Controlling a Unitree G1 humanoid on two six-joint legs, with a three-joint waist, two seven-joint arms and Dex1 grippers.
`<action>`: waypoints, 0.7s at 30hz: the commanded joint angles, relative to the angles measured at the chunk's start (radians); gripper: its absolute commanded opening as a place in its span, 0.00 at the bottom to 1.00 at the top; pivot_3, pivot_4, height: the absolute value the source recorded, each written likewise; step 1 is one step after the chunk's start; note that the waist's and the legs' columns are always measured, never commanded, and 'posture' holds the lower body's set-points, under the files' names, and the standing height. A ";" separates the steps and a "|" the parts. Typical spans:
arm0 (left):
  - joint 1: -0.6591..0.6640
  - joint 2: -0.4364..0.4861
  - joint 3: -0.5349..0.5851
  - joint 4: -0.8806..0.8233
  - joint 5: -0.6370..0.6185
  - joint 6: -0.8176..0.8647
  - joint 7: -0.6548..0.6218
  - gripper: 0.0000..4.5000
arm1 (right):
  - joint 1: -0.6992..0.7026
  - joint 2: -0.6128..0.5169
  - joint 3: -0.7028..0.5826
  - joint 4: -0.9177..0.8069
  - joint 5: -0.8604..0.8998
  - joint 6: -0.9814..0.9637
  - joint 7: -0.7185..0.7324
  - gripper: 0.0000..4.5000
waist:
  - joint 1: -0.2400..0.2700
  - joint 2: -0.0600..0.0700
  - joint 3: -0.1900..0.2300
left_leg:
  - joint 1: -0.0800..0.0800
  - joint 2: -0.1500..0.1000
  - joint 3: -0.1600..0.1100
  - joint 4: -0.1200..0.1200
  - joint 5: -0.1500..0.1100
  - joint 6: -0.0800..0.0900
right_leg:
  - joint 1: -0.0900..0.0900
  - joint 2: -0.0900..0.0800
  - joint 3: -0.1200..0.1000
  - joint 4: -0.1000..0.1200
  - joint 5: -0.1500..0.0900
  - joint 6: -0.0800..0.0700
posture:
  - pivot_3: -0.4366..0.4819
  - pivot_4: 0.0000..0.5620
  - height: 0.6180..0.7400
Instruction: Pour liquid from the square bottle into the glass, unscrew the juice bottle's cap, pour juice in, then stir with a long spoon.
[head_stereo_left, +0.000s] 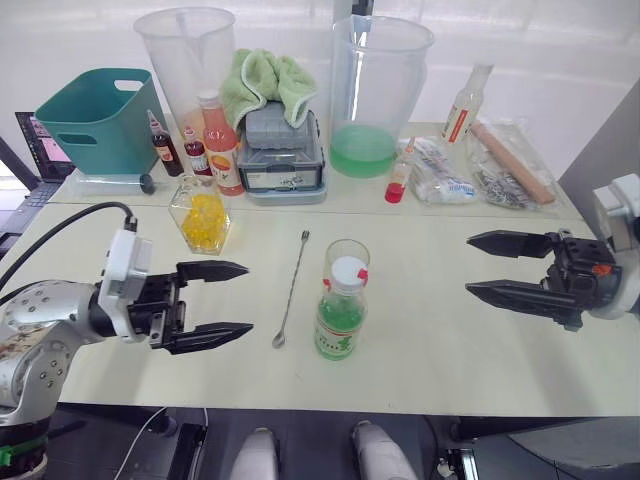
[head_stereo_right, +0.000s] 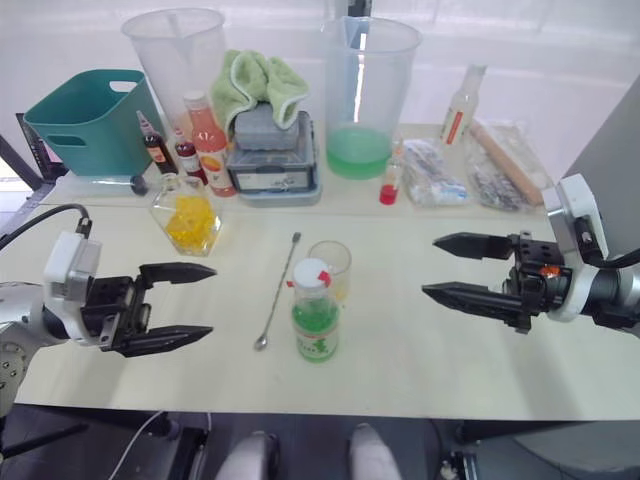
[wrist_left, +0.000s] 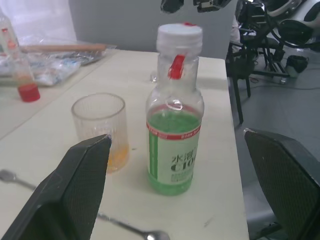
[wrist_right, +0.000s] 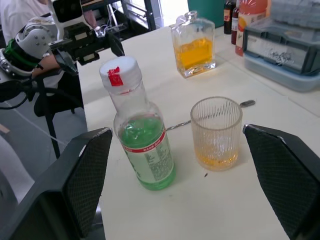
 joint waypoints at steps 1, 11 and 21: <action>-0.067 -0.013 -0.075 -0.058 0.010 0.032 0.079 1.00 | 0.016 0.006 -0.040 -0.052 0.079 0.039 -0.058 0.99 | 0.000 0.000 0.000 | 0.000 0.000 0.000 0.000 0.000 0.000 | 0.000 0.000 0.000 0.000 0.000 0.000 | 0.48 0.27 0.90; -0.185 -0.092 -0.241 -0.087 0.092 0.017 0.165 1.00 | 0.051 -0.019 -0.052 -0.096 0.096 0.043 -0.104 0.99 | 0.000 0.000 0.000 | -0.001 0.000 0.000 0.000 0.000 0.000 | 0.000 0.000 0.000 0.000 0.000 0.001 | 0.48 0.27 0.90; -0.257 -0.192 -0.359 -0.047 0.157 0.018 0.225 1.00 | 0.067 -0.014 -0.064 -0.134 0.113 0.030 -0.131 0.99 | 0.001 0.000 0.000 | -0.001 -0.001 -0.001 0.001 0.000 0.000 | 0.001 0.000 0.001 -0.001 0.001 0.001 | 0.48 0.27 0.90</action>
